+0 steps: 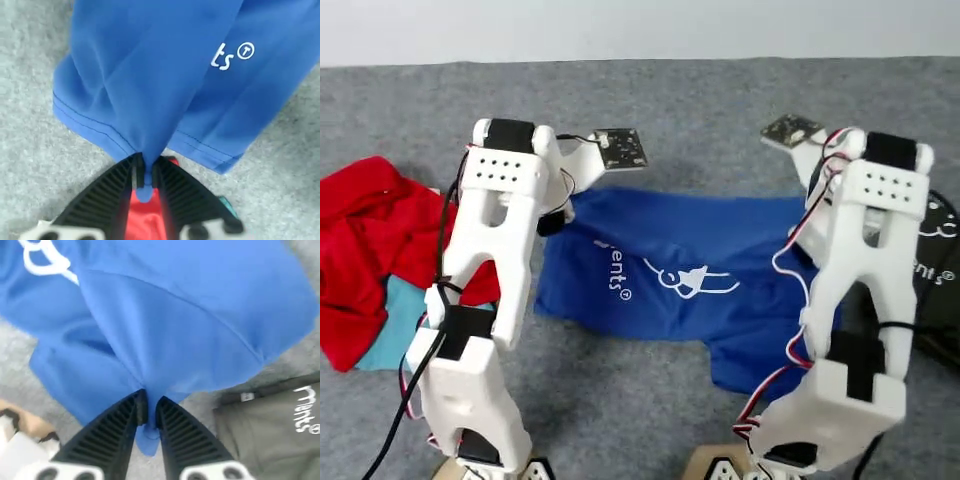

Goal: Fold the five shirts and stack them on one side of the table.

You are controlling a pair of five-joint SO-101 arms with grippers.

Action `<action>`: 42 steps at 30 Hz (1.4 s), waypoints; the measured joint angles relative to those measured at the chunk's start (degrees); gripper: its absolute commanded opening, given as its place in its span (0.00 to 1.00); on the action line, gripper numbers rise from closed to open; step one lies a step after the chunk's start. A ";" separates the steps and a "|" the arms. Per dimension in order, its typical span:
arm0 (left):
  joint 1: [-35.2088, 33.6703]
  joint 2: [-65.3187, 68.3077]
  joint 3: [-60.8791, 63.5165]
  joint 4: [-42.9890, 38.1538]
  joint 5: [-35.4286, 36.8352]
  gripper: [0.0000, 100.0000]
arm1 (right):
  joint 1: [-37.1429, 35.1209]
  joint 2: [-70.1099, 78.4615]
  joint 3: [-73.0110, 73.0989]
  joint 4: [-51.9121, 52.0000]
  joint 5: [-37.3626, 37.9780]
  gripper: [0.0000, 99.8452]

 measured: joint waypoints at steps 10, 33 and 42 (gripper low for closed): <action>-3.43 -0.26 7.82 -0.09 -2.55 0.02 | 4.66 -11.78 16.97 0.00 5.71 0.01; -3.43 0.00 15.12 -0.09 -4.04 0.02 | 4.66 -14.68 40.53 -7.65 5.71 0.01; -3.43 1.23 15.12 -0.09 -4.04 0.02 | 7.38 -14.68 41.32 -8.35 6.07 0.01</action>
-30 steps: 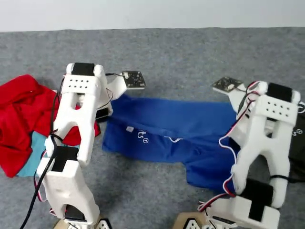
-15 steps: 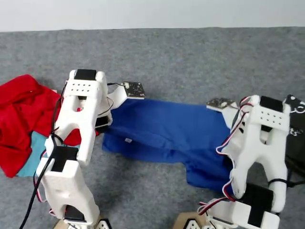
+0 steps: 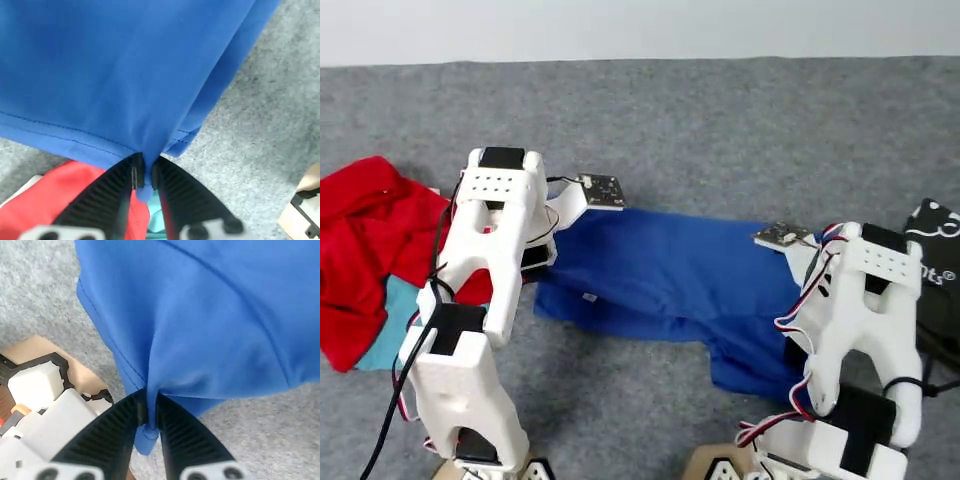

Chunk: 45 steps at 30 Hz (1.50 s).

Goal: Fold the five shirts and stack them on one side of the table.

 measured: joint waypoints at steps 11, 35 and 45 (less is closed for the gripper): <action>1.49 -4.22 2.64 -0.09 0.00 0.02 | 0.62 -4.13 -6.51 8.18 1.58 0.01; -0.79 -7.30 5.45 -4.66 4.40 0.14 | -0.18 -7.82 -5.36 6.51 1.58 0.32; -2.73 -7.30 -6.15 -4.40 7.38 0.14 | -0.18 -8.62 -16.00 8.00 1.58 0.32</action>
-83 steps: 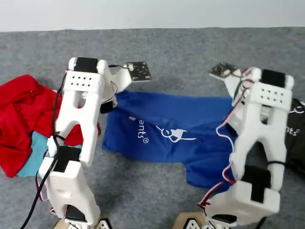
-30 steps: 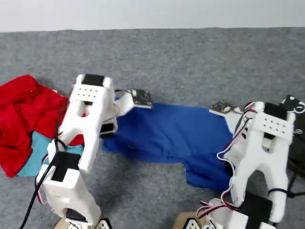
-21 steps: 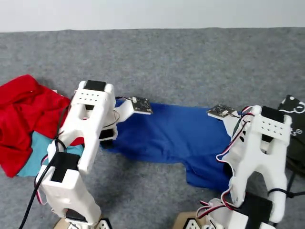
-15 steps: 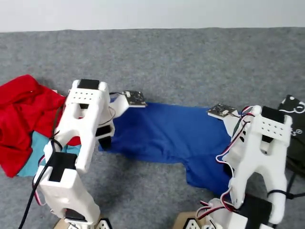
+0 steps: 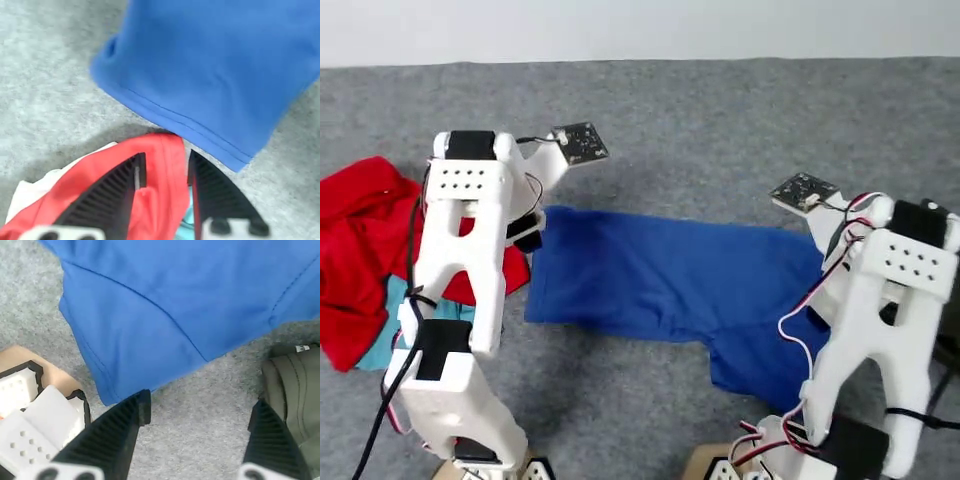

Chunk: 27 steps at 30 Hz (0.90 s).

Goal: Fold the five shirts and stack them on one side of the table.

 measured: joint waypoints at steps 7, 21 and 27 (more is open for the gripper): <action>0.00 0.00 -0.44 0.26 3.60 0.08 | -0.53 0.00 0.00 0.09 -2.29 0.32; 0.00 -3.16 0.97 4.31 25.32 0.01 | -11.87 0.00 7.74 0.09 -19.78 0.32; 0.00 -7.65 1.41 4.40 26.20 0.01 | -11.96 -0.18 13.54 0.09 -21.63 0.32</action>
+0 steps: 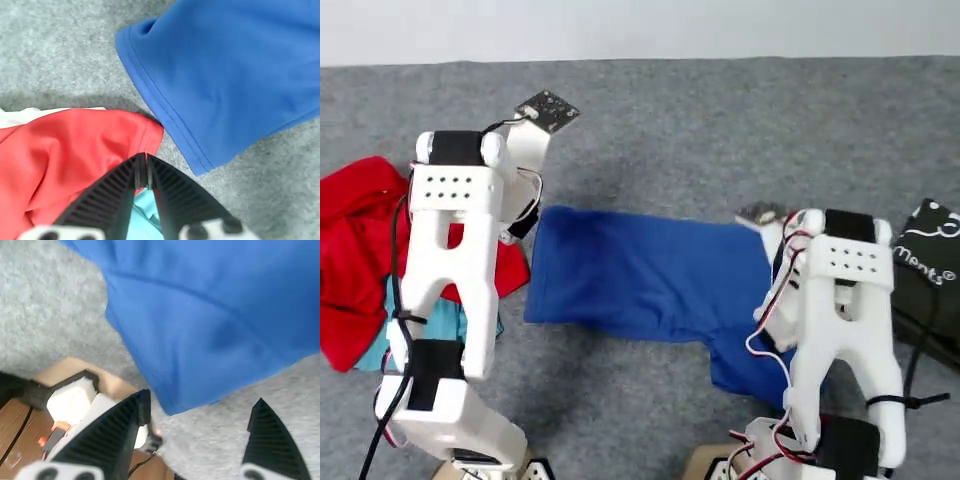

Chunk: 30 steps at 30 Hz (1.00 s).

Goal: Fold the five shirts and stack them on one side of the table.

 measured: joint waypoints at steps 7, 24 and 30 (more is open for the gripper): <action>-1.58 -0.09 1.49 0.00 0.09 0.01 | 5.71 -0.18 5.89 -1.23 -0.09 0.32; -1.67 -0.18 10.29 0.00 0.09 0.01 | 14.86 -0.26 16.53 -11.78 0.79 0.32; -1.67 -0.18 10.29 0.00 0.09 0.01 | 10.81 -0.26 22.86 -19.96 0.70 0.25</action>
